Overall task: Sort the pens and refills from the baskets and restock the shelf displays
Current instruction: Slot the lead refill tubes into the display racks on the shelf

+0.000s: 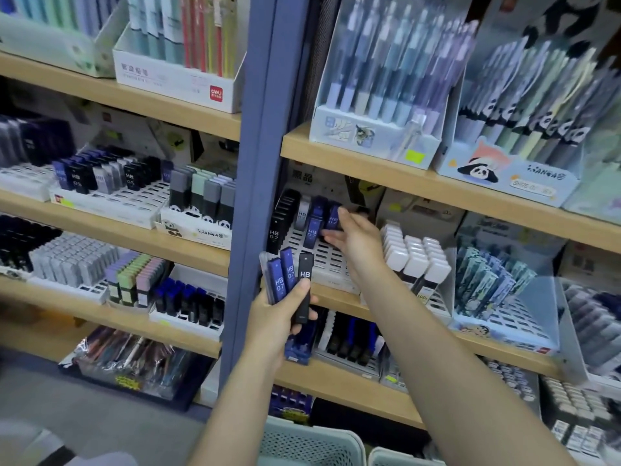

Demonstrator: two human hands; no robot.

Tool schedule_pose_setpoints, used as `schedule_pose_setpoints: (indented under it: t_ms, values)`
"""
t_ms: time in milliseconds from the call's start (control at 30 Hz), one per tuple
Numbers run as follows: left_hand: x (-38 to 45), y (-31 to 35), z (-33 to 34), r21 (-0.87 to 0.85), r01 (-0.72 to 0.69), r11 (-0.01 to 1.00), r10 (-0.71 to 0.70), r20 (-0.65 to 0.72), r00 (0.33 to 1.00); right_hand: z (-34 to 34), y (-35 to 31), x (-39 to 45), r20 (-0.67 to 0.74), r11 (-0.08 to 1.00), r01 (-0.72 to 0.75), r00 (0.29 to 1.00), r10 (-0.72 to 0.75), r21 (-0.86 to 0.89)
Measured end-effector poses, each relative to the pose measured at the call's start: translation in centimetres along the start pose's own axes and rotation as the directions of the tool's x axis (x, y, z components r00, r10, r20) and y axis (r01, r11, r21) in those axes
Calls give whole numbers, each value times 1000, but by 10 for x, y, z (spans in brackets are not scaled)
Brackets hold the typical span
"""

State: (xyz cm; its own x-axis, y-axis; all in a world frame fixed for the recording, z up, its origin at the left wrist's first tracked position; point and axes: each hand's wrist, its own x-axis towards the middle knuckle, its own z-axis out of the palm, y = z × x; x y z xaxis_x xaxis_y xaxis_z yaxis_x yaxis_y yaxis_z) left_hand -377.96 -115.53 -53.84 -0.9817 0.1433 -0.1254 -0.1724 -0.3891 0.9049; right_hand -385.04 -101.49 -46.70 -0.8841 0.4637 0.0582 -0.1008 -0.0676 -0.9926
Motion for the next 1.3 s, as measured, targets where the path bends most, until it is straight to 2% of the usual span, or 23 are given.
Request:
schedule_pose_setpoints:
  t_ms: [67, 233, 467, 533, 633, 733, 867, 967, 1300]
  values:
    - [1, -4, -1, -1, -2, 1000, 2, 4, 1000, 0, 1, 1, 1, 1000, -1, 1000, 1, -15]
    - [4, -4, 5, 7, -4, 1000, 4, 48, 999, 3, 11, 10, -61, 985, 0, 998, -10, -174]
    - [10, -3, 6, 22, -6, 1000, 5, 40, 999, 14, 16, 25, -221, 995, -43, 975, 24, -86]
    - [10, -2, 4, 25, -9, 1000, 8, 40, 999, 16, 17, 21, -229, 997, -50, 973, 34, -65]
    - [11, -2, 1, 12, -5, 1000, 4, 45, 999, 12, 17, 5, -191, 990, -17, 982, -10, -139]
    - [12, -1, 1, -24, 2, 1000, 0, 48, 999, 1, 14, -21, -95, 980, 37, 994, -57, -197]
    - [12, -3, 8, -56, -5, 998, 9, 59, 998, -12, 3, -55, 151, 945, 20, 988, 32, -325]
    - [11, -6, 13, -43, -6, 999, 9, 73, 997, -22, -2, -68, 261, 923, 25, 962, 83, -383]
    - [4, -3, 14, 5, 33, 999, -33, 158, 987, -37, -9, -64, 181, 969, 56, 983, -11, -242]
